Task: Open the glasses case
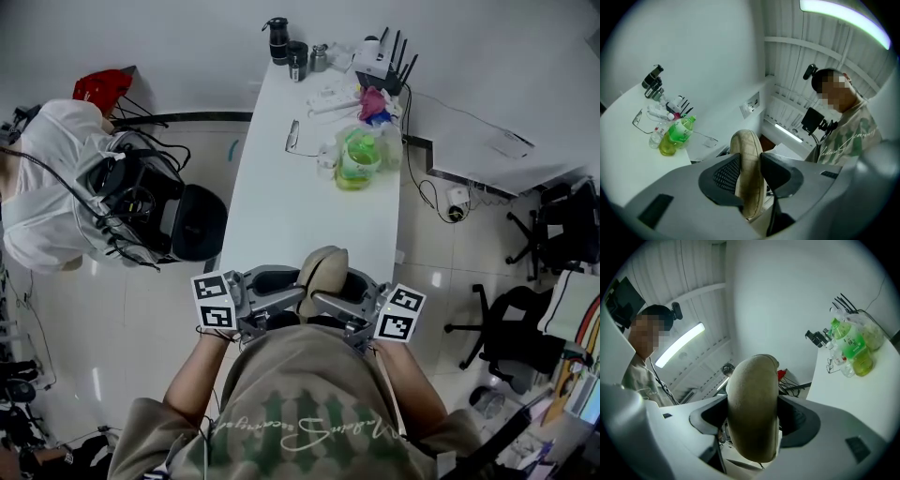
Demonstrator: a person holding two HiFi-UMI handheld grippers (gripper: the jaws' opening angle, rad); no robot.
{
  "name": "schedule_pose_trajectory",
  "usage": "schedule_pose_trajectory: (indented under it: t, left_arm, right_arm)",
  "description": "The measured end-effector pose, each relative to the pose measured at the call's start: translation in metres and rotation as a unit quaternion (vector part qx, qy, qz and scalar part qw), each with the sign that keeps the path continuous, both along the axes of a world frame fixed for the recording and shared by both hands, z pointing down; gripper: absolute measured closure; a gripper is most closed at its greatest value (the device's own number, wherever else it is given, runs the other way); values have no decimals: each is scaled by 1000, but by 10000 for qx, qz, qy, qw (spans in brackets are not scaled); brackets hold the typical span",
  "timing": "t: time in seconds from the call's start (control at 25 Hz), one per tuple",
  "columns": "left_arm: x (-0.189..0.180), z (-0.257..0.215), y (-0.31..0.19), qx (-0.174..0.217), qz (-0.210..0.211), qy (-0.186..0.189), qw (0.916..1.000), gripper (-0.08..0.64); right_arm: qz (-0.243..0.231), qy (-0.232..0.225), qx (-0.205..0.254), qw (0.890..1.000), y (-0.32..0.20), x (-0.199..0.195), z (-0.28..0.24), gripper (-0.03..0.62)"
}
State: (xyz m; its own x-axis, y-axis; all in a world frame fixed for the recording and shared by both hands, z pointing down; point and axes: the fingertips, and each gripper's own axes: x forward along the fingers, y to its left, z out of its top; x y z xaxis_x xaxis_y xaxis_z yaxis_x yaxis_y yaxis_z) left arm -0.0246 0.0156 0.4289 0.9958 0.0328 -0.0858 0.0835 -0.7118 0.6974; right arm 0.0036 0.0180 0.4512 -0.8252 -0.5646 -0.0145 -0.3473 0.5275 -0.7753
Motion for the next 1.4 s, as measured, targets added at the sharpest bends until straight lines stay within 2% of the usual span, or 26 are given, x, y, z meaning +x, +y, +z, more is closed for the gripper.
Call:
schedule_pose_trajectory:
  t: [0.2, 0.32, 0.4, 0.52, 0.72, 0.8, 0.92, 1.0, 1.12, 1.2, 1.28, 1.4]
  left_arm:
    - [12, 11, -7, 825, -332, -622, 9941, 410]
    - [12, 18, -2, 958, -277, -731, 9923, 408]
    - [12, 15, 7, 920, -215, -728, 9929, 408]
    - [11, 4, 19, 812, -254, -507, 9951, 408]
    - [-2, -9, 25, -25, -175, 328, 9993, 411]
    - [-4, -7, 26, 68, -186, 180, 9996, 413]
    - [0, 0, 27, 418, -372, -333, 9979, 417]
    - [-2, 2, 23, 248, -534, -278, 9979, 417]
    - [-6, -1, 22, -11, -628, -94, 9980, 417]
    - [-3, 0, 25, 182, -636, -269, 9974, 417]
    - [-1, 4, 27, 610, -704, -620, 9937, 419]
    - [4, 16, 31, 1447, -865, -1178, 9786, 419]
  right_arm:
    - [383, 308, -209, 9986, -15, 12, 14, 259]
    - [376, 568, -87, 9976, -10, 13, 15, 259]
    - [296, 614, 60, 9977, -1, 12, 12, 259]
    - [205, 360, 224, 9989, 12, 10, 3, 259]
    - [-48, -452, 443, 9980, 28, 7, -17, 258]
    - [-109, -455, 496, 9977, 31, 5, -18, 258]
    - [-26, 46, 453, 9990, 27, 2, -6, 258]
    - [100, -5, 353, 9993, 23, 1, -5, 258]
    - [156, -76, 498, 9986, 24, -1, -12, 256]
    - [146, 85, 571, 9982, 28, 0, -11, 255]
    - [317, 371, 559, 9972, 26, 4, -6, 255]
    - [712, 769, 537, 9930, 17, 13, 1, 256]
